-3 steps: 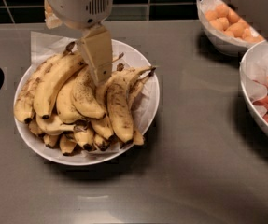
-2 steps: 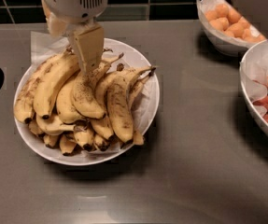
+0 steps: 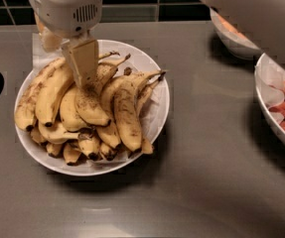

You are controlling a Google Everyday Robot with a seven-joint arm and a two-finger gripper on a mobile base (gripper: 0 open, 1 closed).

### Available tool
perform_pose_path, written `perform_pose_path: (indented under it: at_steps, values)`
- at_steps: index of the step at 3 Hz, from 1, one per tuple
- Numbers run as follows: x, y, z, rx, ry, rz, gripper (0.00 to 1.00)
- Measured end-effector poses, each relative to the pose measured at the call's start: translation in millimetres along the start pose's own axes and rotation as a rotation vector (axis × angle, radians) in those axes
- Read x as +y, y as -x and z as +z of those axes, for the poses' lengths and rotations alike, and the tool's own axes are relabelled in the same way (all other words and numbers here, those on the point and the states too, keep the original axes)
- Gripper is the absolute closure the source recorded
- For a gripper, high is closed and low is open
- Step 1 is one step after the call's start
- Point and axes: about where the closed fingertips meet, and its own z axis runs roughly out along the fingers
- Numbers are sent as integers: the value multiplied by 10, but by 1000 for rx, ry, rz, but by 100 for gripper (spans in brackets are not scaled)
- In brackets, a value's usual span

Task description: Pick banana from white bowl

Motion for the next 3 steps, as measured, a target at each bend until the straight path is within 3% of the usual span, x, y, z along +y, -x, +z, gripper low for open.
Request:
perform_pose_path:
  at_steps: [2,3]
  values:
    - [-21,14,69,-13,22,-4,59]
    - [-39,33,-43,29,12,-11,58]
